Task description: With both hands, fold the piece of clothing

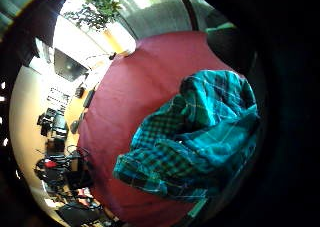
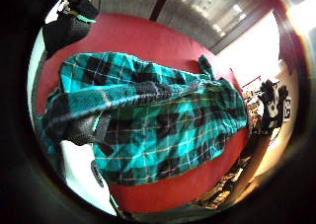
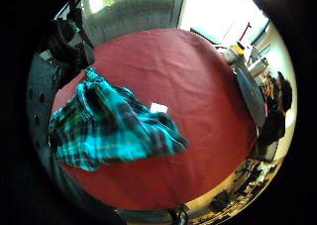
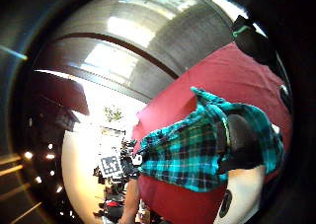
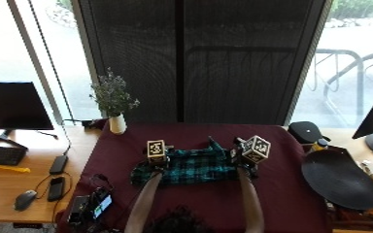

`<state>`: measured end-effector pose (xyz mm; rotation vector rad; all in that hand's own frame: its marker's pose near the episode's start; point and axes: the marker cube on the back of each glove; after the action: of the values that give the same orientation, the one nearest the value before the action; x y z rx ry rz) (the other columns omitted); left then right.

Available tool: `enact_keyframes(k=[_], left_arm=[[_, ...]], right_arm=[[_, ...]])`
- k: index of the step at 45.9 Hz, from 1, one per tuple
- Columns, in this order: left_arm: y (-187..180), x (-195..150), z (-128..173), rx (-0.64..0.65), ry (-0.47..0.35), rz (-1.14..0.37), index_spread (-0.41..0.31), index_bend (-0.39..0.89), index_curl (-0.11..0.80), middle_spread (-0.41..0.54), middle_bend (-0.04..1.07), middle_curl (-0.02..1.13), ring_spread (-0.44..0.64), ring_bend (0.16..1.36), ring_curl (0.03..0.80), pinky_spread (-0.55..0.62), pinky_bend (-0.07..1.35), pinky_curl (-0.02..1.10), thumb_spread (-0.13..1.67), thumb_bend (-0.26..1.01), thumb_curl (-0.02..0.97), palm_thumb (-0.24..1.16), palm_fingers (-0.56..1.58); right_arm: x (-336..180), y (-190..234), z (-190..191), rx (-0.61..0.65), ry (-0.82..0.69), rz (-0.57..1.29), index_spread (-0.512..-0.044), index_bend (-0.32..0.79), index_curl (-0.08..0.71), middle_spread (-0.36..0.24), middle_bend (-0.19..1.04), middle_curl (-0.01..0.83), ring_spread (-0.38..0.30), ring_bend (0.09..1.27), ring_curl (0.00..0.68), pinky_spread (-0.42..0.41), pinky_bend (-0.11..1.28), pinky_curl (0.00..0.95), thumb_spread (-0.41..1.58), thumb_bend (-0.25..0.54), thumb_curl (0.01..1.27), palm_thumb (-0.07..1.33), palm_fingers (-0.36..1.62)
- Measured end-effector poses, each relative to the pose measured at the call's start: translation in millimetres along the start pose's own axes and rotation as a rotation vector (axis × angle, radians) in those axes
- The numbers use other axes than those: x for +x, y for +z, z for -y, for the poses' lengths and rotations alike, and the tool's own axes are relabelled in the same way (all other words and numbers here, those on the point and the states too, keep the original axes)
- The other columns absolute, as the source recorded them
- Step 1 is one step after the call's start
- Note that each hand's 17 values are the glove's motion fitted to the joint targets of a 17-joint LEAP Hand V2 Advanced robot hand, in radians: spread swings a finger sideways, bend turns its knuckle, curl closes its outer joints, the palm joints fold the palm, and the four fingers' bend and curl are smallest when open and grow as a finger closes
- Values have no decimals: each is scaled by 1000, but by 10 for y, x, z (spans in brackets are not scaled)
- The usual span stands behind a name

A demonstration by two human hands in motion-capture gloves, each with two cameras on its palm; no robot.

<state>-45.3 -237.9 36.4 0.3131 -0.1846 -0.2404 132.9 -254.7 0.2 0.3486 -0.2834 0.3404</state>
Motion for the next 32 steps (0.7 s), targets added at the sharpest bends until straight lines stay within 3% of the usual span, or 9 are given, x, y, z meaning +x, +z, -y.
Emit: enact_keyframes(k=[4, 8, 13, 17, 21, 22, 27, 32], left_arm=[[-75, -94, -60, 63, -18, 28, -205, 130, 422, -244, 307, 479, -234, 567, 407, 97, 184, 311, 1007, -29, 374, 722, 764], [-62, -84, -223, 22, -11, 16, -215, 171, 426, -247, 305, 472, -232, 538, 395, 107, 159, 304, 996, -26, 377, 720, 807], [17, 56, -296, 39, 50, -15, -235, 193, 435, -251, 299, 468, -239, 514, 388, 106, 140, 291, 989, -24, 380, 721, 861], [148, 196, -259, 40, 119, -18, -247, 213, 450, -257, 290, 470, -242, 491, 386, 106, 130, 280, 992, -26, 381, 715, 881], [318, 260, -311, -78, 175, 3, -257, 241, 466, -256, 282, 473, -211, 431, 378, 113, 138, 273, 1033, -43, 365, 651, 867], [369, 266, -357, -143, 187, 12, -257, 227, 465, -259, 283, 476, -226, 455, 389, 107, 131, 271, 1029, -28, 369, 669, 885], [614, 349, -688, -551, 205, -10, -227, 207, 474, -185, 167, 468, -84, 355, 378, 168, 204, 300, 1124, -58, 326, 522, 625], [737, 379, -756, -614, 187, -62, -191, 147, 460, -116, 116, 426, 17, 358, 371, 223, 243, 317, 1198, -60, 284, 388, 509]], right_arm=[[364, 9, -223, -46, 92, -27, -314, 122, 234, -178, 180, 438, -163, 419, 377, -52, 571, 356, 973, -17, 472, 997, 725], [650, 9, -487, -122, 210, -24, -309, 115, 240, -133, 148, 422, -126, 414, 388, -17, 620, 371, 1022, -28, 463, 948, 653], [700, -158, -973, -253, 315, 150, -292, 60, 212, -40, 105, 379, -44, 447, 403, 27, 754, 408, 1106, -69, 420, 770, 481], [742, -16, -1081, -365, 385, 228, -288, 51, 186, 11, 116, 352, -9, 506, 410, 42, 819, 418, 1147, -70, 384, 627, 435], [817, 112, -1076, -401, 452, 196, -282, 31, 154, 44, 122, 329, -2, 618, 426, 23, 876, 422, 1167, -58, 362, 531, 443], [808, 136, -1056, -394, 450, 207, -280, 23, 147, 52, 123, 326, 0, 642, 433, 15, 898, 428, 1171, -58, 357, 509, 444], [739, 258, -951, -348, 463, 270, -278, -22, 97, 79, 115, 302, -28, 805, 464, -51, 1000, 438, 1179, -44, 342, 439, 503], [765, 280, -921, -282, 529, 232, -276, -22, 59, 101, 145, 298, -64, 896, 477, -117, 1067, 439, 1195, 6, 353, 500, 568]])
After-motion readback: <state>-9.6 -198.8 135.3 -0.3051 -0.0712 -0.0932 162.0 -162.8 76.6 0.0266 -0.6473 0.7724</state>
